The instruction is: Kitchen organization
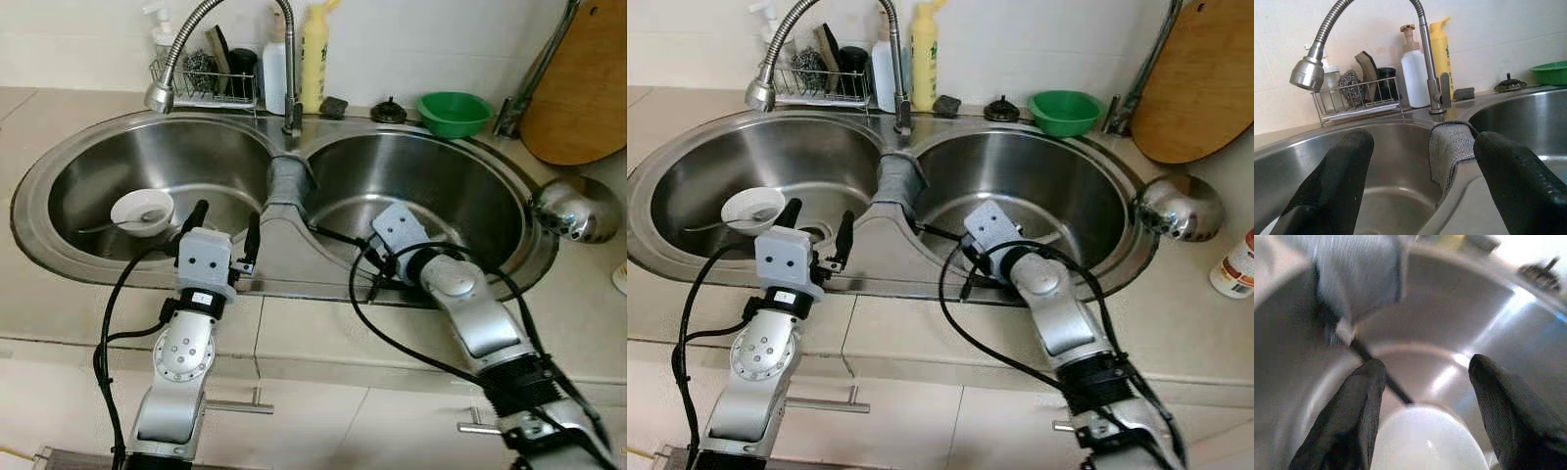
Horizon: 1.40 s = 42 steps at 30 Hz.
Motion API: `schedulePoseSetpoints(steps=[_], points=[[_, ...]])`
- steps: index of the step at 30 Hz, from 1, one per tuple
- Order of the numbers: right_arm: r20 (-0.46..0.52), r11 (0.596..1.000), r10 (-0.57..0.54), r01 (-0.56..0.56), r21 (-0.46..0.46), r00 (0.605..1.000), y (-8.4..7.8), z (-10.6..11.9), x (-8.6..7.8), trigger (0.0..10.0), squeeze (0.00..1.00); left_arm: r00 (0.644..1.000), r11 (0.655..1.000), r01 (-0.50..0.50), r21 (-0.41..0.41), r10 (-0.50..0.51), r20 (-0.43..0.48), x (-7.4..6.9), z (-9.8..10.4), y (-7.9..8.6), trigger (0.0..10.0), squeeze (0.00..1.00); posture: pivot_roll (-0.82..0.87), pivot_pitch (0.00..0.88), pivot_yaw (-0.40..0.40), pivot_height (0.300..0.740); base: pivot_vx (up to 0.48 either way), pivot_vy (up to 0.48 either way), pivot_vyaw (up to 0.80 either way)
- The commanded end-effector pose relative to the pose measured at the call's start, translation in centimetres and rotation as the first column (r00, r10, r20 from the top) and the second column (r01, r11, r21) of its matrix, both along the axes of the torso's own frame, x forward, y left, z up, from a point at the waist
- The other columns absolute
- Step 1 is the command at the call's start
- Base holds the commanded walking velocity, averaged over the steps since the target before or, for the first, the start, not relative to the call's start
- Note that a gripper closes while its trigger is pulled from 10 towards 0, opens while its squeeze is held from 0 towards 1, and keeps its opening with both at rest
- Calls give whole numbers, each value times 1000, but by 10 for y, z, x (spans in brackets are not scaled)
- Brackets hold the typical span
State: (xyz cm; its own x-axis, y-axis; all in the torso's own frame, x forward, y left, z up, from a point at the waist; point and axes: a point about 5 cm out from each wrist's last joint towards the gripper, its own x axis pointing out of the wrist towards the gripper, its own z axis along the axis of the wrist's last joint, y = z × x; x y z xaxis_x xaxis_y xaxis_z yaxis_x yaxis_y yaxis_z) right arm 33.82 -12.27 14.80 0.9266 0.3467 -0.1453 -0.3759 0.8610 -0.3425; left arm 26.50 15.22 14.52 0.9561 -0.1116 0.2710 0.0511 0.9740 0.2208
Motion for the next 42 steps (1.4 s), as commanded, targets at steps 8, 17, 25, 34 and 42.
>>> schedulePoseSetpoints(steps=[8, 17, 25, 34, 42], points=[[229, 967, -183, 133, 216, 956, -18, 45, 9, 10000, 0, 1000, 1000, -3, -7, 2, -6, 0, 0, 0, 10000, 0, 30, 16, -37, 740, 0, 0, 0], [329, 928, -304, 199, 316, 894, -31, 59, 7, 10000, 0, 1000, 1000, -3, -17, 3, -5, 0, 0, 1, 10000, 0, 28, 17, -34, 740, 0, 0, 0], [334, 923, -311, 198, 330, 890, -29, 56, 6, 10000, 0, 1000, 999, -3, -40, 3, -14, 1, 1, 1, 10000, 0, 30, 19, -33, 740, 0, 151, 0], [360, 918, -299, 164, 361, 884, -24, 59, 3, 10000, 0, 999, 1000, 0, -28, 1, 43, 1, 11, 1, 10000, 0, 34, 17, -35, 740, 0, 480, 0], [382, 914, -298, 145, 380, 875, -23, 62, 1, 10000, 0, 997, 1000, 11, -16, -10, 81, -1, 18, -1, 10000, 0, 31, 19, -36, 740, 0, 480, 0]])
